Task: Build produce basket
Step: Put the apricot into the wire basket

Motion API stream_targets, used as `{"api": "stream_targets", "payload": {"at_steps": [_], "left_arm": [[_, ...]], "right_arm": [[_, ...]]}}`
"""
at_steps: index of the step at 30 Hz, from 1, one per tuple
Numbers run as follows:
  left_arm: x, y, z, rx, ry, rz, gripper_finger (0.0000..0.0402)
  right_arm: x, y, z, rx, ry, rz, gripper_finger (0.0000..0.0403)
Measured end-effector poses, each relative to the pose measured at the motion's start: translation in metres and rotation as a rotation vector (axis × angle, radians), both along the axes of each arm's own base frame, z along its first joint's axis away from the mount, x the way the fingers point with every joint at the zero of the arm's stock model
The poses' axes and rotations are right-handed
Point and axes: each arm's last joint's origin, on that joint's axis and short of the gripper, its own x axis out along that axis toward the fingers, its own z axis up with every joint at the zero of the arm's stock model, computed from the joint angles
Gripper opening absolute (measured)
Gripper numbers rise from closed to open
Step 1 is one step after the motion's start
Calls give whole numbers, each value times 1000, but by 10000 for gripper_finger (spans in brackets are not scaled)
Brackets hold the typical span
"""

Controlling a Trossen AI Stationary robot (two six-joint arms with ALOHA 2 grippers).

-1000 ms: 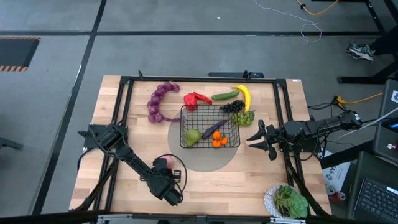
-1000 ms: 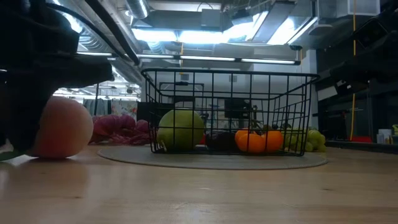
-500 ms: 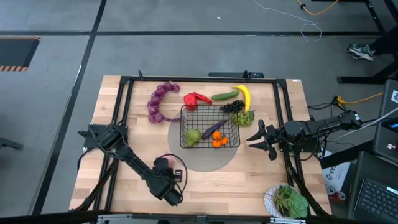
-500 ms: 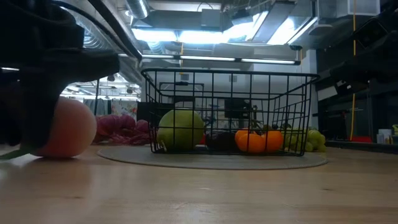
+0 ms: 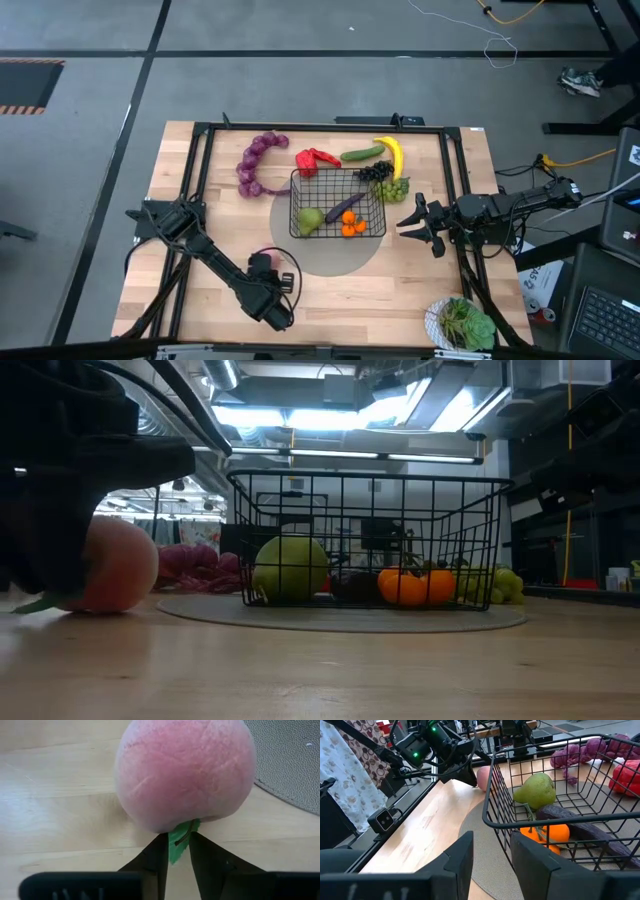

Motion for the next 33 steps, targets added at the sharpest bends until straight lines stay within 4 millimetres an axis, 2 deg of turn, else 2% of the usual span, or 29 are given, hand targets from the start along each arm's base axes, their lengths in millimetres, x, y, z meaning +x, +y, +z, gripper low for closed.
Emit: {"api": "stream_targets", "payload": {"at_steps": [10, 18, 28, 33], "left_arm": [[-1, -6, -1, -18, -10, -41, 5], [-6, -14, 0, -27, -20, -67, 1], [-4, -25, 27, -12, -32, -89, 1], [-1, -24, 29, -21, -36, -82, 14]], "right_arm": [[0, 0, 0, -1, 0, 0, 130], [0, 0, 0, -1, 0, 0, 130], [0, 0, 0, -2, 0, 0, 130], [0, 0, 0, -5, -1, 1, 130]]}}
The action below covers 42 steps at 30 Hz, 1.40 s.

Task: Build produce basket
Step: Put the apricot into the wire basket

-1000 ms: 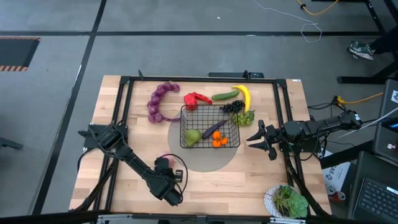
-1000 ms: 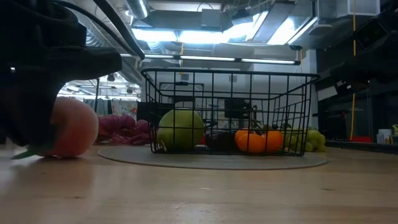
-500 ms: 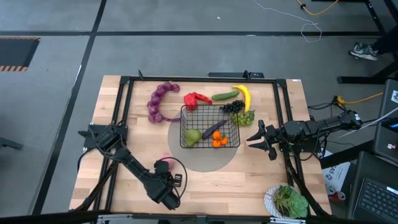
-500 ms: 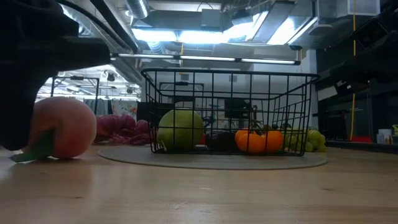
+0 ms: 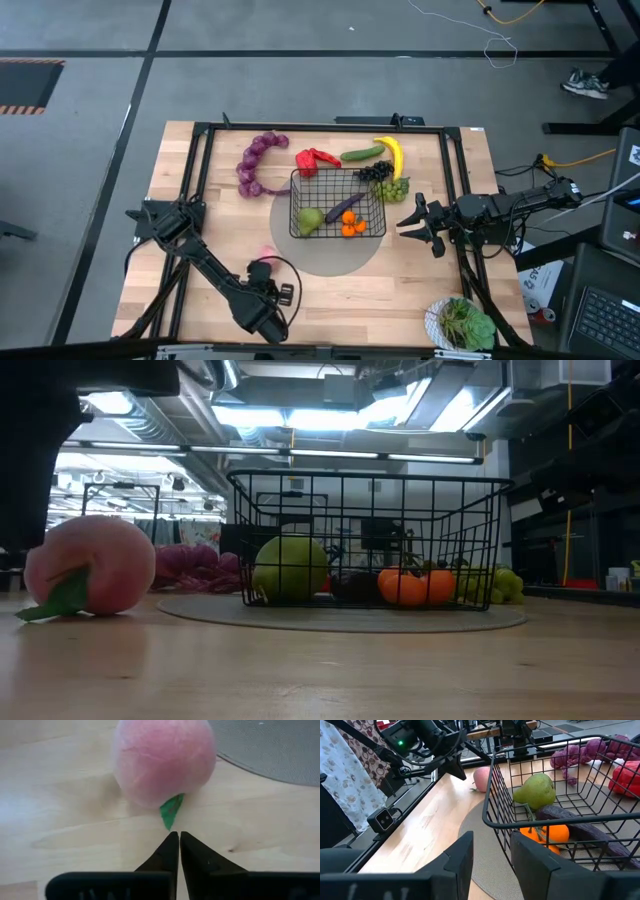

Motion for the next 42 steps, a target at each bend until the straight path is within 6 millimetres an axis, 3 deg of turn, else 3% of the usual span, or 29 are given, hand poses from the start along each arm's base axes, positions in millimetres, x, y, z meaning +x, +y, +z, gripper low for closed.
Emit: {"api": "stream_targets", "payload": {"at_steps": [14, 21, 34, 42], "left_arm": [[16, 21, 0, 0, 0, 71, 114], [21, 25, -4, -69, 43, 60, 117], [13, 38, -23, -14, 105, 90, 117], [14, 42, -24, 21, 87, 79, 117]], "right_arm": [[0, 0, 0, 8, 2, -1, 130], [0, 0, 0, 5, 1, -1, 130], [0, 0, 0, 4, 1, -1, 130], [0, 0, 0, 1, 1, 0, 130]]}}
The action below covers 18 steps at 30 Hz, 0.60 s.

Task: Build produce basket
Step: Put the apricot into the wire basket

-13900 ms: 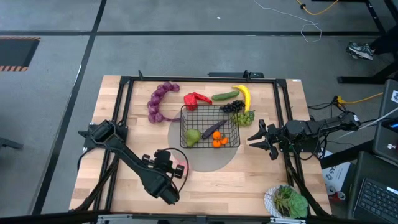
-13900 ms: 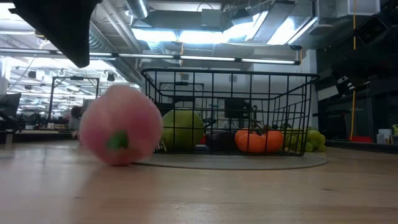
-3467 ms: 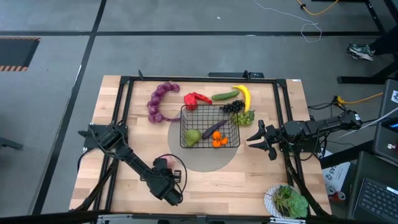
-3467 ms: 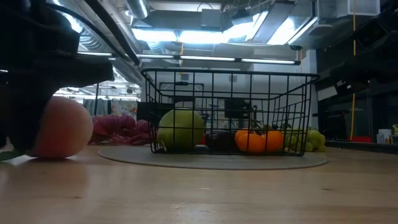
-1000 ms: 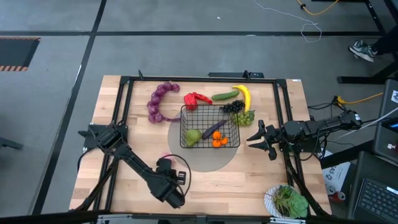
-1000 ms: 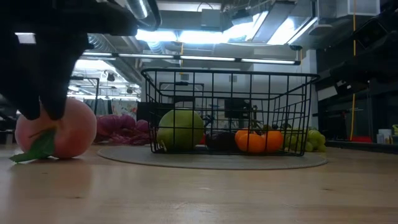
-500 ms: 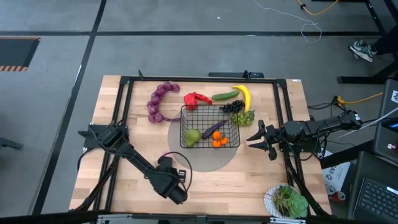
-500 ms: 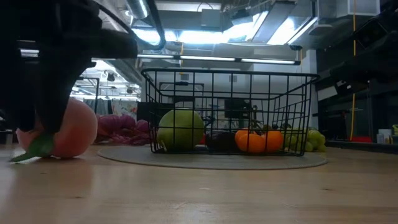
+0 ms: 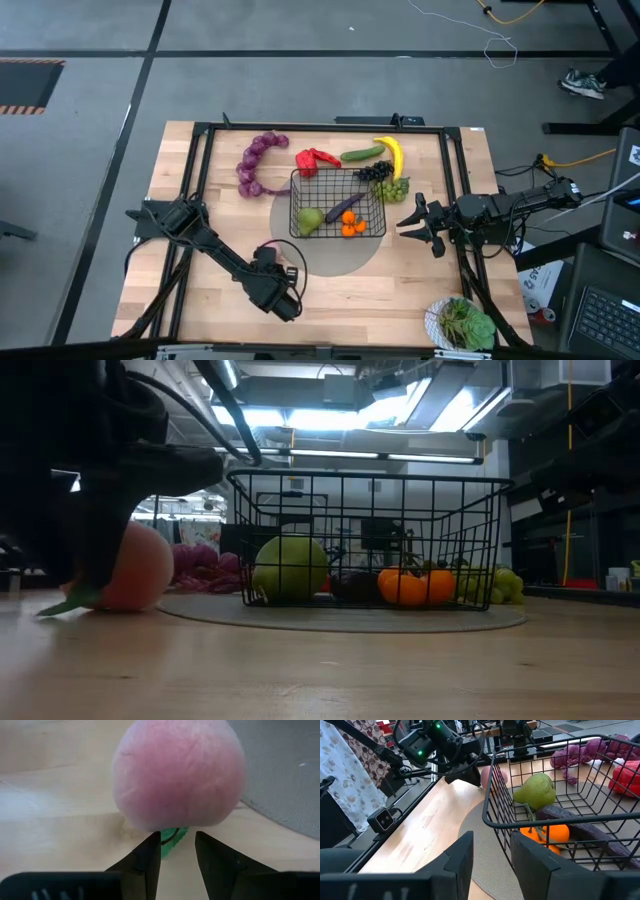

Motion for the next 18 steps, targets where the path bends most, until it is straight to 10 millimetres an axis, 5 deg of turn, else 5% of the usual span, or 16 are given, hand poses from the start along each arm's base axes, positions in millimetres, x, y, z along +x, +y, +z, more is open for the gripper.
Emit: {"api": "stream_targets", "payload": {"at_steps": [6, 13, 18], "left_arm": [[0, 0, 0, 2, -1, -2, 88], [1, 0, 0, 6, 16, -68, 11], [2, -4, 0, 48, -29, -137, 2]], "right_arm": [[0, 0, 0, 0, 0, 0, 130], [0, 0, 0, 0, 0, 0, 130], [0, 0, 0, 0, 0, 0, 130]]}}
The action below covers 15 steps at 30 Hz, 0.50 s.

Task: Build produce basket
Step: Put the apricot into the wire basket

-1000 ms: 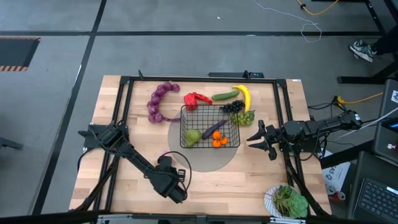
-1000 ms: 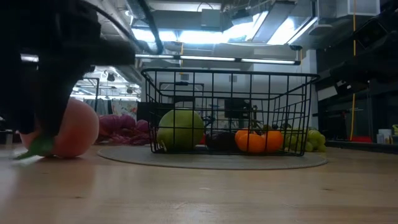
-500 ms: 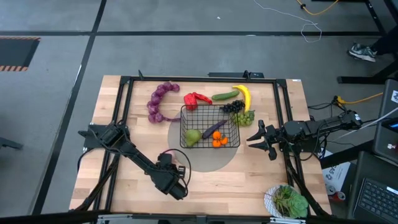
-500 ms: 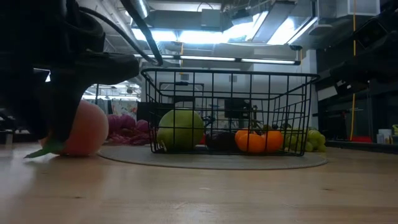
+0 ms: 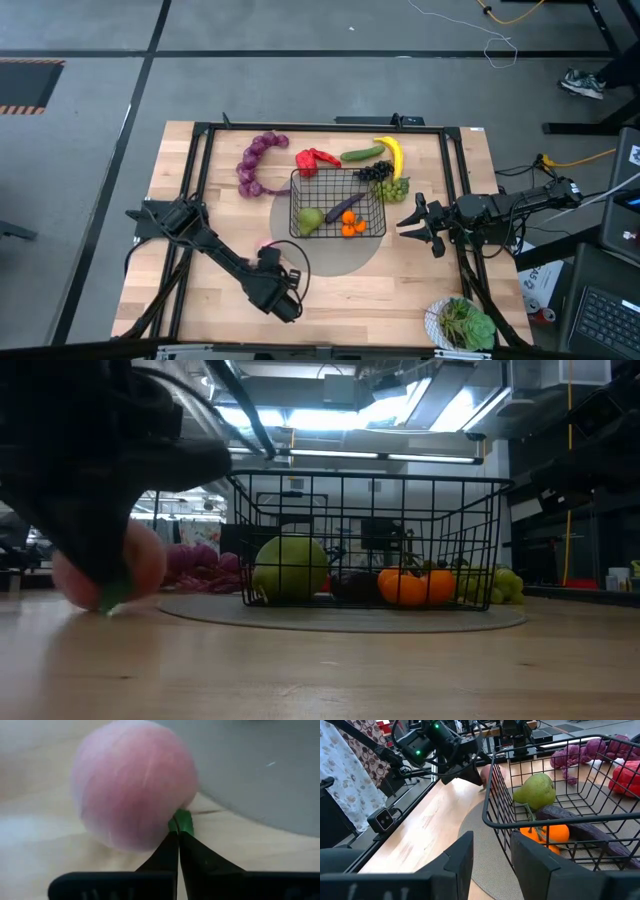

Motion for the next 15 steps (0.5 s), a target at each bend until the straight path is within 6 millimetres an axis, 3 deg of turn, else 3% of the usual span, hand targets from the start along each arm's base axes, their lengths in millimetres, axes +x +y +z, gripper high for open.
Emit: {"api": "stream_targets", "payload": {"at_steps": [5, 15], "left_arm": [[-2, -14, 10, 38, -61, -57, 1], [-5, -34, 52, 138, -134, -134, 0]], "right_arm": [[0, 0, 0, 0, 0, 0, 130], [0, 0, 0, 4, 1, 0, 130]]}}
